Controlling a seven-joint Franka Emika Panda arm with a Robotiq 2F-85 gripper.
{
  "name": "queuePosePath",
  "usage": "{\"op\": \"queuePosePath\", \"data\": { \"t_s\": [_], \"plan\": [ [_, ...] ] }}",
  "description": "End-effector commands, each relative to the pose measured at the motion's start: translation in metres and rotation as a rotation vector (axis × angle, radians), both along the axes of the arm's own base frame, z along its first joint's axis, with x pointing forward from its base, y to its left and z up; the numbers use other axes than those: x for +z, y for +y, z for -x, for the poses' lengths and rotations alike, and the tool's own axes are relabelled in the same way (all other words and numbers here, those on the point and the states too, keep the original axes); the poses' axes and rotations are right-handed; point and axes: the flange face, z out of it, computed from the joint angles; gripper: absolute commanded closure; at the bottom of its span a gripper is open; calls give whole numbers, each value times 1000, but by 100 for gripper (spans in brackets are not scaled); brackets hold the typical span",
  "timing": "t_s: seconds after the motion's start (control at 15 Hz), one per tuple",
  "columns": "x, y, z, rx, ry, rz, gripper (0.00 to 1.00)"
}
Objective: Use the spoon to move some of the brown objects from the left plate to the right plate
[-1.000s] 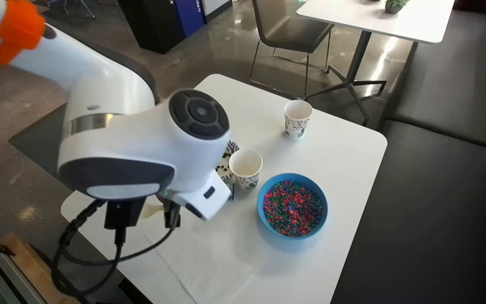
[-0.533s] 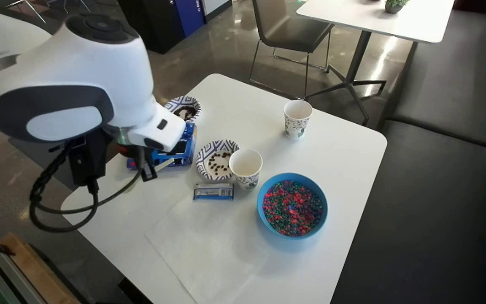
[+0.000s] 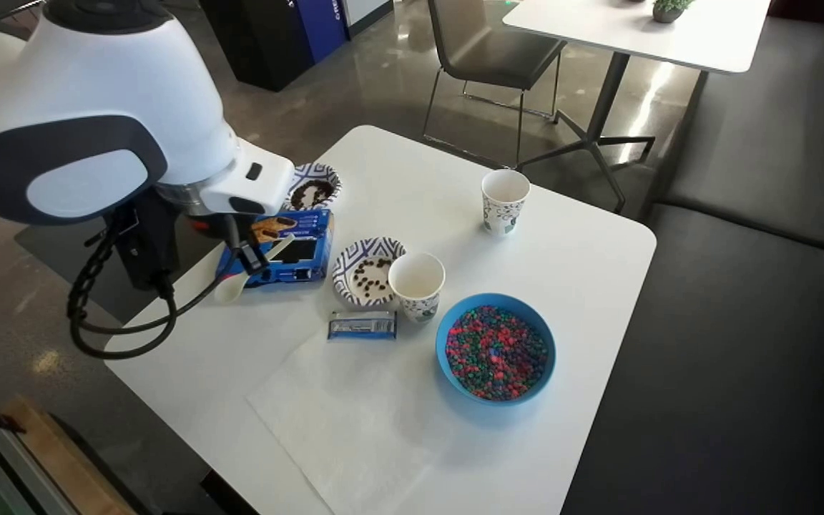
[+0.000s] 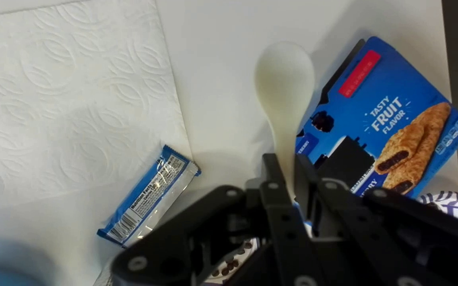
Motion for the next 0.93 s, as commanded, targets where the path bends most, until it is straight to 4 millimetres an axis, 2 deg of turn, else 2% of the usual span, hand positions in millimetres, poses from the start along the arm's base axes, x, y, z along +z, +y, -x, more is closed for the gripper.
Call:
{"op": "queuePosePath", "data": {
  "t_s": [0.0,0.07,0.13,0.27,0.47,0.67,0.87],
  "plan": [
    [0,0,0,0,1,0,86],
    [0,0,0,0,1,0,86],
    [-2,4,-4,26,-1,-9,97],
    [-7,26,-25,158,-39,-17,97],
    [-13,68,-63,332,-73,-19,97],
    [-23,107,-111,496,-106,6,97],
    [-28,133,-154,657,-145,36,97]
  ]
}}
